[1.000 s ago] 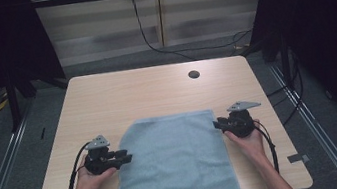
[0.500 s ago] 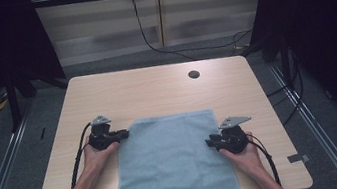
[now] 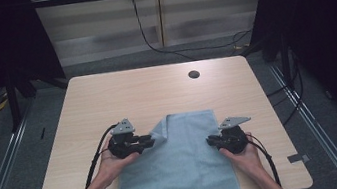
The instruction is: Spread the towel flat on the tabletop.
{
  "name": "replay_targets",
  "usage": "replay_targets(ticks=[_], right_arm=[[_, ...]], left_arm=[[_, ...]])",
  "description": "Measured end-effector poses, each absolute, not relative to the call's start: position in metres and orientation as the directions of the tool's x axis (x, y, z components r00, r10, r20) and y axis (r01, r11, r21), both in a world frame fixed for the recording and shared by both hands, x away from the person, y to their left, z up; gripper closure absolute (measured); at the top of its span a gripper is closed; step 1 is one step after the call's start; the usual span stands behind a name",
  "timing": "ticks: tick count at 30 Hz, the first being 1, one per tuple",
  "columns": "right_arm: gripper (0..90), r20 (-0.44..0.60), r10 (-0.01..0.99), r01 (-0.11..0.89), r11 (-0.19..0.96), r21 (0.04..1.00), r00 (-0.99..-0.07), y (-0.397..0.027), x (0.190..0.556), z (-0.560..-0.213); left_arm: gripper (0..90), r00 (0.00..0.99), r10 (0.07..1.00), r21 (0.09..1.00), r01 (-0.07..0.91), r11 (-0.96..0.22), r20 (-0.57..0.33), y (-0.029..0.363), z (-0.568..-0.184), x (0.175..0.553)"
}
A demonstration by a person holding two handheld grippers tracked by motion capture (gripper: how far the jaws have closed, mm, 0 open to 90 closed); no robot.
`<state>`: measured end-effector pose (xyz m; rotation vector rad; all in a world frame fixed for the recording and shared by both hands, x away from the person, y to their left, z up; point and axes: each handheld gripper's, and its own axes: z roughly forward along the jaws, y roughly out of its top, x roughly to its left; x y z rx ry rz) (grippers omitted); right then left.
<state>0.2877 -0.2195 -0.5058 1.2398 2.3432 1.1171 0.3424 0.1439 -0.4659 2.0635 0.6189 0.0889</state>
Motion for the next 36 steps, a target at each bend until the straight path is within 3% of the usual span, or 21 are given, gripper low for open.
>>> replay_targets(ticks=[4,9,14,16,17,18,19,20,21,26,30,33,36], right_arm=[[81.2,0.113,0.789,0.585,0.343,0.735,-0.604,-0.220,0.288,-0.506],[80.9,0.115,0.788,0.586,0.343,0.734,-0.605,-0.220,0.288,-0.506],[79.6,0.119,0.786,0.587,0.342,0.734,-0.607,-0.220,0.288,-0.506],[79.2,0.119,0.786,0.588,0.342,0.733,-0.606,-0.220,0.288,-0.506],[79.1,0.114,0.784,0.582,0.346,0.736,-0.610,-0.220,0.288,-0.506],[79.1,0.114,0.784,0.582,0.346,0.736,-0.610,-0.220,0.288,-0.506],[78.9,0.114,0.785,0.583,0.346,0.735,-0.609,-0.219,0.288,-0.506],[78.9,0.114,0.786,0.585,0.346,0.733,-0.608,-0.219,0.288,-0.505],[79.0,0.117,0.787,0.588,0.344,0.732,-0.606,-0.219,0.288,-0.505],[79.1,0.118,0.785,0.587,0.344,0.733,-0.608,-0.219,0.289,-0.506],[79.0,0.117,0.785,0.587,0.346,0.732,-0.609,-0.219,0.289,-0.505],[76.4,0.116,0.784,0.589,0.351,0.728,-0.610,-0.219,0.289,-0.504],[72.4,0.110,0.781,0.582,0.356,0.731,-0.615,-0.218,0.290,-0.503]], left_arm=[[57.9,0.836,0.506,0.800,0.446,-0.402,-0.212,0.152,-0.469,0.357],[53.0,0.905,0.385,0.756,0.376,-0.535,-0.178,0.131,-0.484,0.334],[44.7,0.919,0.366,0.731,0.349,-0.586,-0.146,0.130,-0.497,0.321],[46.2,0.920,0.377,0.738,0.330,-0.589,-0.111,0.128,-0.501,0.319],[55.6,0.920,0.377,0.738,0.330,-0.589,-0.111,0.128,-0.501,0.319],[55.6,0.922,0.379,0.733,0.310,-0.606,-0.077,0.128,-0.500,0.319],[76.2,0.917,0.391,0.731,0.319,-0.604,-0.077,0.129,-0.499,0.320],[84.3,0.908,0.404,0.741,0.346,-0.575,-0.110,0.136,-0.498,0.326],[85.6,0.900,0.413,0.749,0.369,-0.550,-0.140,0.139,-0.496,0.330],[86.0,0.854,0.480,0.809,0.421,-0.410,-0.201,0.163,-0.478,0.347],[84.7,0.759,0.620,0.842,0.457,-0.288,-0.199,0.201,-0.465,0.367],[70.4,0.672,0.705,0.834,0.508,-0.215,-0.227,0.222,-0.468,0.376],[65.8,0.665,0.716,0.823,0.517,-0.235,-0.213,0.227,-0.475,0.374]])
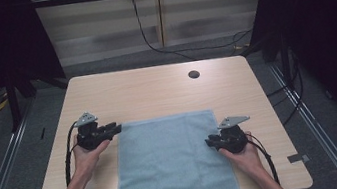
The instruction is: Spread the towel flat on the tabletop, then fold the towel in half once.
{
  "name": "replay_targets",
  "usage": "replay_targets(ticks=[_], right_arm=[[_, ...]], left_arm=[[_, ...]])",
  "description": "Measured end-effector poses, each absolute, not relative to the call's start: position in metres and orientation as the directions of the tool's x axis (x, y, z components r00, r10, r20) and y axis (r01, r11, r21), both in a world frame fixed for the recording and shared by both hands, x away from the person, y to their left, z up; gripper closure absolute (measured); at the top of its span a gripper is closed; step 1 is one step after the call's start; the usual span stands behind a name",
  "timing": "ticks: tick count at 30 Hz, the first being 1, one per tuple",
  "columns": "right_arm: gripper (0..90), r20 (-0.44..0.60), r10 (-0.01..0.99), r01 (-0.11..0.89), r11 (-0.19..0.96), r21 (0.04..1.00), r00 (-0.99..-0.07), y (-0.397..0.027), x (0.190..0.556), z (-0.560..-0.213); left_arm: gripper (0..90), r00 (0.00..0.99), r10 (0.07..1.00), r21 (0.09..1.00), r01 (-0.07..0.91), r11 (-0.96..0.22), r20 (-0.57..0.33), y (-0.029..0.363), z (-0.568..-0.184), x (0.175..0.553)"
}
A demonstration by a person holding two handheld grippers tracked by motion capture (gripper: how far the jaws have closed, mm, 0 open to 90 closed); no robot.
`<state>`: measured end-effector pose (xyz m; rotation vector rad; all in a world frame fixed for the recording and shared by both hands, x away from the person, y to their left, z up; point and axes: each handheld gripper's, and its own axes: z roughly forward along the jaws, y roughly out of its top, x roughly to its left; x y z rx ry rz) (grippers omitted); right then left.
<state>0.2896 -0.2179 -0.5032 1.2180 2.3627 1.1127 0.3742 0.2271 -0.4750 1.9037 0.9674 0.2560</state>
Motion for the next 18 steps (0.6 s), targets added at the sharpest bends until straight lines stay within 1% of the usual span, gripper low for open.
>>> replay_targets(ticks=[2,4,5,6,8,9,10,12,13,14,15,16,18], right_arm=[[72.2,0.105,0.781,0.579,0.357,0.733,-0.615,-0.217,0.291,-0.502],[71.9,0.106,0.782,0.587,0.362,0.724,-0.614,-0.216,0.292,-0.503],[71.9,0.094,0.781,0.580,0.371,0.725,-0.617,-0.215,0.291,-0.504],[71.8,0.101,0.781,0.584,0.367,0.724,-0.616,-0.215,0.290,-0.504],[71.9,0.102,0.779,0.587,0.372,0.719,-0.618,-0.215,0.287,-0.503],[71.8,0.116,0.773,0.597,0.375,0.709,-0.623,-0.215,0.280,-0.502],[71.8,0.123,0.768,0.601,0.380,0.703,-0.629,-0.215,0.276,-0.501],[71.6,0.116,0.758,0.599,0.401,0.693,-0.642,-0.214,0.267,-0.499],[70.8,0.121,0.753,0.602,0.406,0.688,-0.646,-0.214,0.264,-0.498],[70.8,0.121,0.753,0.602,0.406,0.688,-0.646,-0.214,0.264,-0.498],[67.4,0.119,0.741,0.588,0.413,0.695,-0.661,-0.215,0.262,-0.495],[66.0,0.124,0.740,0.584,0.403,0.705,-0.661,-0.216,0.264,-0.493],[62.0,0.111,0.753,0.567,0.381,0.730,-0.649,-0.220,0.276,-0.489]], left_arm=[[70.3,0.713,0.675,0.806,0.506,-0.306,-0.192,0.221,-0.482,0.370],[72.7,0.750,0.637,0.776,0.505,-0.378,-0.178,0.211,-0.491,0.364],[72.8,0.753,0.637,0.761,0.507,-0.403,-0.164,0.206,-0.497,0.361],[72.7,0.762,0.625,0.746,0.514,-0.424,-0.170,0.203,-0.501,0.359],[72.5,0.767,0.619,0.735,0.516,-0.440,-0.169,0.200,-0.505,0.357],[69.3,0.769,0.619,0.740,0.508,-0.442,-0.158,0.198,-0.505,0.354],[69.4,0.783,0.599,0.724,0.509,-0.466,-0.166,0.198,-0.503,0.348],[69.1,0.794,0.586,0.722,0.499,-0.479,-0.160,0.199,-0.502,0.344],[67.8,0.795,0.583,0.722,0.503,-0.476,-0.170,0.200,-0.502,0.341],[67.8,0.794,0.575,0.721,0.515,-0.464,-0.197,0.203,-0.502,0.339],[64.5,0.797,0.569,0.733,0.509,-0.451,-0.203,0.207,-0.500,0.339],[64.1,0.785,0.584,0.750,0.510,-0.421,-0.206,0.209,-0.497,0.342],[60.4,0.773,0.599,0.747,0.522,-0.411,-0.210,0.210,-0.494,0.348]])
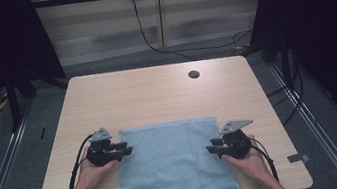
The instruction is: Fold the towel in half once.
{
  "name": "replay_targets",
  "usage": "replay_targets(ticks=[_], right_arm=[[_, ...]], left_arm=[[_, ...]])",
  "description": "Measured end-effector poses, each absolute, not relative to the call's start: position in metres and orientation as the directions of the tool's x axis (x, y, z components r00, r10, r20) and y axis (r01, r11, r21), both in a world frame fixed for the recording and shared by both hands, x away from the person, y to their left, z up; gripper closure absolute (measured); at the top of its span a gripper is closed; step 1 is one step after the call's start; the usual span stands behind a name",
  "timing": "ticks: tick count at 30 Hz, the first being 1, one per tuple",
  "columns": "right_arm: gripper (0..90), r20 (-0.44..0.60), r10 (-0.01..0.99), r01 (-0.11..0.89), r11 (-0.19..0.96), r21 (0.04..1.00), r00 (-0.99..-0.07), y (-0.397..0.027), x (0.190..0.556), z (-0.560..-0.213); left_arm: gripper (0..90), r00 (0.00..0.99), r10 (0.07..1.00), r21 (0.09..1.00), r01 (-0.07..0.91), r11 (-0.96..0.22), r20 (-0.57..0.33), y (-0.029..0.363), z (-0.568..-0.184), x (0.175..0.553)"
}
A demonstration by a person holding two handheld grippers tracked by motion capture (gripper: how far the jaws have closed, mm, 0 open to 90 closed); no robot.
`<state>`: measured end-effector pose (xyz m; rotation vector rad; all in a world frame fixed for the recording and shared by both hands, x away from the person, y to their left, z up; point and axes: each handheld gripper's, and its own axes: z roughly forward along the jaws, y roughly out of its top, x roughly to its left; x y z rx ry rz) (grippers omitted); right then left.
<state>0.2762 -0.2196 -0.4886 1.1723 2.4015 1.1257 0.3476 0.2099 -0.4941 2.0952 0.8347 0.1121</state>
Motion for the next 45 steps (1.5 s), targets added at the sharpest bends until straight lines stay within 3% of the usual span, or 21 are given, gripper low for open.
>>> replay_targets(ticks=[5,12,24,26,28,29,30,31,33,37,45], right_arm=[[51.8,0.115,0.791,0.574,0.326,0.751,-0.600,-0.224,0.323,-0.486],[43.8,0.101,0.810,0.591,0.329,0.736,-0.577,-0.216,0.362,-0.495],[42.1,0.044,0.829,0.599,0.365,0.713,-0.557,-0.227,0.345,-0.506],[48.2,0.035,0.831,0.592,0.365,0.718,-0.555,-0.224,0.342,-0.507],[65.0,0.044,0.816,0.582,0.373,0.723,-0.576,-0.222,0.339,-0.506],[65.0,0.044,0.816,0.582,0.373,0.723,-0.576,-0.222,0.339,-0.506],[78.3,0.068,0.801,0.589,0.376,0.716,-0.594,-0.219,0.336,-0.505],[78.3,0.068,0.801,0.589,0.376,0.716,-0.594,-0.219,0.336,-0.505],[85.3,0.114,0.788,0.603,0.360,0.712,-0.605,-0.219,0.336,-0.504],[86.8,0.189,0.782,0.596,0.270,0.756,-0.594,-0.228,0.342,-0.491],[87.1,0.189,0.803,0.464,0.120,0.878,-0.565,-0.243,0.380,-0.404]], left_arm=[[54.3,0.714,0.665,0.776,0.540,-0.326,-0.217,0.215,-0.488,0.379],[42.9,0.691,0.693,0.743,0.571,-0.351,-0.204,0.210,-0.505,0.389],[42.0,0.722,0.677,0.742,0.531,-0.409,-0.144,0.211,-0.507,0.380],[54.8,0.759,0.638,0.752,0.496,-0.434,-0.133,0.206,-0.508,0.374],[70.4,0.779,0.612,0.748,0.484,-0.454,-0.133,0.201,-0.507,0.371],[75.6,0.779,0.612,0.748,0.484,-0.454,-0.133,0.201,-0.507,0.371],[81.1,0.788,0.597,0.744,0.489,-0.455,-0.153,0.199,-0.507,0.368],[83.6,0.788,0.597,0.744,0.489,-0.455,-0.153,0.199,-0.507,0.368],[84.6,0.782,0.595,0.742,0.507,-0.437,-0.184,0.201,-0.507,0.370],[85.5,0.757,0.608,0.789,0.517,-0.332,-0.241,0.210,-0.487,0.382],[85.5,0.743,0.635,0.884,0.422,-0.200,-0.211,0.207,-0.405,0.417]])
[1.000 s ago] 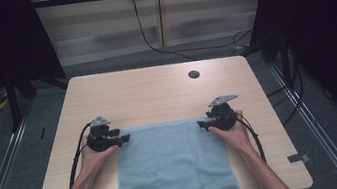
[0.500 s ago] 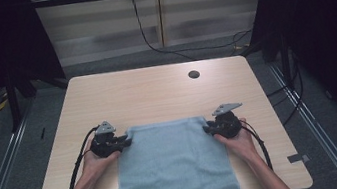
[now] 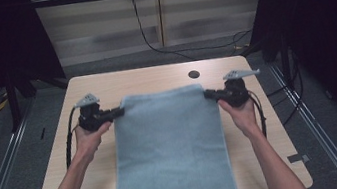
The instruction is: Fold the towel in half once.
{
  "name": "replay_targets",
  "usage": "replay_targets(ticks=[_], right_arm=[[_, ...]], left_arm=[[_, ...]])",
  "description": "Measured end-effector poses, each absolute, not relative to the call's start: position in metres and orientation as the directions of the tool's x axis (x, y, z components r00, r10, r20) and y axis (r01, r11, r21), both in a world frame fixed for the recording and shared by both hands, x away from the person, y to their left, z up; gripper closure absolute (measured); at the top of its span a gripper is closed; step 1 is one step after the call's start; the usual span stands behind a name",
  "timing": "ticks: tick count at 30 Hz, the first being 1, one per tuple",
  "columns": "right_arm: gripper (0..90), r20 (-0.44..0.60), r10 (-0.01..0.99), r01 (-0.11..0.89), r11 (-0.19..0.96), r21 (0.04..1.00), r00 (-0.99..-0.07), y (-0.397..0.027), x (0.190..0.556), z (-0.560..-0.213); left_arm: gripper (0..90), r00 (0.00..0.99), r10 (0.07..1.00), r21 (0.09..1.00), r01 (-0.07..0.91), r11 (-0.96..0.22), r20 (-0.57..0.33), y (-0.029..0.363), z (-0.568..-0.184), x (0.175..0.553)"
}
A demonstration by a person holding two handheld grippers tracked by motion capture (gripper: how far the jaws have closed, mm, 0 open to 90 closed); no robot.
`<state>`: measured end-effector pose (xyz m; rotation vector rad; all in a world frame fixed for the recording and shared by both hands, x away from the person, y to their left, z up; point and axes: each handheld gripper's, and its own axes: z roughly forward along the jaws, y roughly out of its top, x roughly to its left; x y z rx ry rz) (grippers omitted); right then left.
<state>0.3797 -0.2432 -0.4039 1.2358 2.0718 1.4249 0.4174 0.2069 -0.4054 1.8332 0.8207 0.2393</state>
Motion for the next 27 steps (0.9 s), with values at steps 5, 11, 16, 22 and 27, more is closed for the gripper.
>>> replay_targets(ticks=[5,11,16,22,27], right_arm=[[87.2,0.166,0.818,0.398,0.083,0.914,-0.551,-0.249,0.401,-0.357],[87.3,0.160,0.824,0.291,0.006,0.957,-0.543,-0.261,0.407,-0.289],[87.3,0.132,0.781,0.291,0.066,0.954,-0.610,-0.257,0.367,-0.308],[87.3,0.127,0.733,0.342,0.151,0.928,-0.668,-0.252,0.299,-0.349],[87.3,0.162,0.694,0.389,0.181,0.903,-0.701,-0.247,0.244,-0.379]], left_arm=[[85.5,0.743,0.644,0.917,0.365,-0.161,-0.183,0.204,-0.360,0.435],[85.5,0.761,0.633,0.951,0.281,-0.127,-0.141,0.200,-0.314,0.435],[85.5,0.807,0.581,0.944,0.269,-0.193,-0.111,0.206,-0.333,0.394],[85.4,0.839,0.531,0.928,0.285,-0.239,-0.121,0.222,-0.365,0.345],[85.4,0.855,0.492,0.907,0.326,-0.266,-0.163,0.236,-0.391,0.306]])
